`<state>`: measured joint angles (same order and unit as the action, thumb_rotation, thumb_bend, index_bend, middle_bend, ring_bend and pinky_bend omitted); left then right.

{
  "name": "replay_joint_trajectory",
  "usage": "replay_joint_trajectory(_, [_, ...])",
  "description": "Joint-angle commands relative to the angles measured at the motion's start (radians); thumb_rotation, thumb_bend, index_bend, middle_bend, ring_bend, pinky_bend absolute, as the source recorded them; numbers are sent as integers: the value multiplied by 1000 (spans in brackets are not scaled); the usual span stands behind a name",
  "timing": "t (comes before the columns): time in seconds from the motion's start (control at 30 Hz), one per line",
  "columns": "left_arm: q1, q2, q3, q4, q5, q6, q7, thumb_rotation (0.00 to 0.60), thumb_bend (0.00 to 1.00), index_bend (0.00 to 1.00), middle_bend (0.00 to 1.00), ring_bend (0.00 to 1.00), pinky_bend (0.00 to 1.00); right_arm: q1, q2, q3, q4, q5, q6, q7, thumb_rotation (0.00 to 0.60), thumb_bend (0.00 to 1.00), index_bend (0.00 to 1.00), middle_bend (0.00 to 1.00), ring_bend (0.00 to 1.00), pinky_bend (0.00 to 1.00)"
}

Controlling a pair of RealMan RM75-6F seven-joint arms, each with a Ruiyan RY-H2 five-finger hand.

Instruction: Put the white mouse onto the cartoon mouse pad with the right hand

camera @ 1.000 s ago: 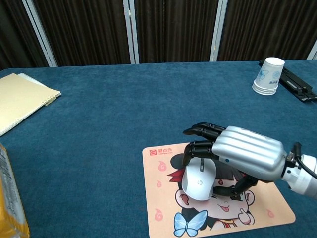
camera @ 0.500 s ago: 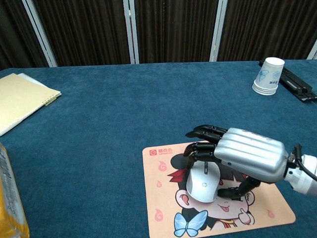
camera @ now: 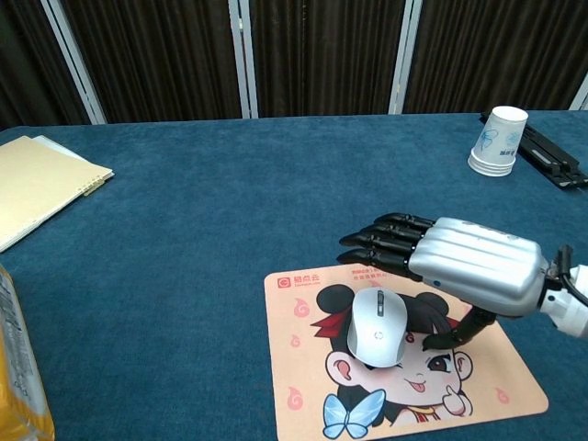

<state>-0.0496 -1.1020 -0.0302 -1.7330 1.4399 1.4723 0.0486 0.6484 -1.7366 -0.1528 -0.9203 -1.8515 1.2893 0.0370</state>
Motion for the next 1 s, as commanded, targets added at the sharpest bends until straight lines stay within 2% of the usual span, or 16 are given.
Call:
replay_joint_trajectory(0.03, [0, 0, 0, 0, 1, 1, -1, 600, 195, 0, 0, 0, 0, 2, 26, 4, -26, 0, -1, -31, 600, 53, 0, 0, 0, 0])
replay_joint_trajectory(0.2, [1, -1, 0, 3, 5, 3, 0, 600, 194, 0, 0, 0, 0, -10, 81, 32, -74, 35, -10, -110, 600, 60, 0, 0, 0, 0])
replay_joint_trajectory(0.3, [-1, 3, 6, 7, 14, -1, -2, 600, 193, 0, 0, 0, 0, -43, 135, 74, -140, 112, -23, -190, 600, 60, 0, 0, 0, 0])
replay_joint_trajectory(0.47, [-2, 7, 15, 19, 38, -1, -7, 600, 195, 0, 0, 0, 0, -123, 256, 130, -353, 260, -20, -284, 600, 61, 0, 0, 0, 0])
replay_joint_trajectory(0.67, [-6, 13, 26, 27, 57, -9, -4, 600, 195, 0, 0, 0, 0, -216, 375, 175, -590, 445, -7, -288, 600, 61, 0, 0, 0, 0])
replay_joint_trajectory(0.87, [-6, 12, 32, 41, 80, 0, -6, 600, 194, 0, 0, 0, 0, -314, 496, 178, -774, 534, 66, -271, 600, 62, 0, 0, 0, 0])
replay_joint_trajectory(1.0, [-8, 7, 35, 56, 96, 5, 1, 600, 191, 0, 0, 0, 0, -376, 537, 137, -784, 499, 124, -274, 600, 60, 0, 0, 0, 0])
